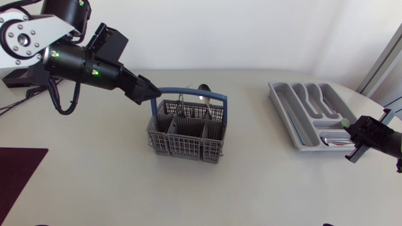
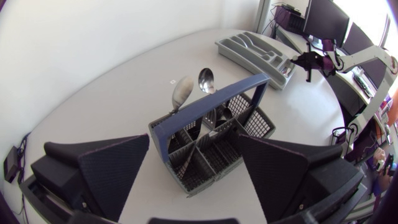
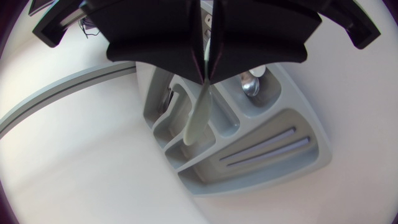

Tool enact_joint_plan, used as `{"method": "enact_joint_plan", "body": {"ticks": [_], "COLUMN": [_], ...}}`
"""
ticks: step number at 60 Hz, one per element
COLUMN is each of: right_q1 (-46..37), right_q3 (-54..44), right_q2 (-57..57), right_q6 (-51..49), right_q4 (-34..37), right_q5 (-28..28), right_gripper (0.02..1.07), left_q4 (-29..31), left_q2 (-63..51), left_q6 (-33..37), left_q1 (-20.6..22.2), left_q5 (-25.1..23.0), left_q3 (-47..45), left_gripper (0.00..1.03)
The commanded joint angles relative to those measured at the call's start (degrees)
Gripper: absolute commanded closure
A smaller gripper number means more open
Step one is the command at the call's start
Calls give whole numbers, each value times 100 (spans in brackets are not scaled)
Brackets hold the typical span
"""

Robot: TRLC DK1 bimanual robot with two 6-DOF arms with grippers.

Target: Sort the cutlery from the basket into the organizer compartments.

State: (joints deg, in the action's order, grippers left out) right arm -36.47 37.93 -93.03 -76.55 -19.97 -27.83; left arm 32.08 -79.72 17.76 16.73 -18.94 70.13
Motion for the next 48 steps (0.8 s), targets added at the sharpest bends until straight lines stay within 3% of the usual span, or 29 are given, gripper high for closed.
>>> {"method": "enact_joint_plan", "body": {"ticks": [1,17,20,27,31,39,48], "right_q1": [-53,105,149,263,281,272,254], "right_q3": [135,-58,-111,-216,-278,-383,-445], "right_q2": [-426,-1068,-1033,-962,-848,-444,119], "right_q6": [-387,-888,-896,-905,-896,-826,-650], "right_q4": [-262,-1317,-1334,-1334,-1334,-1255,-1036], "right_q5": [182,999,1061,1289,1324,1324,1342], "right_gripper": [101,99,87,40,21,11,9], "left_q4": [1,1,1,1,1,1,-8], "left_q2": [124,238,256,291,317,405,502], "left_q6": [96,184,202,272,298,404,492], "left_q1": [146,340,357,392,392,392,331], "left_q5": [162,461,496,646,672,778,804], "left_q3": [-236,-421,-447,-535,-614,-764,-887], "left_gripper": [5,5,5,5,5,5,5]}}
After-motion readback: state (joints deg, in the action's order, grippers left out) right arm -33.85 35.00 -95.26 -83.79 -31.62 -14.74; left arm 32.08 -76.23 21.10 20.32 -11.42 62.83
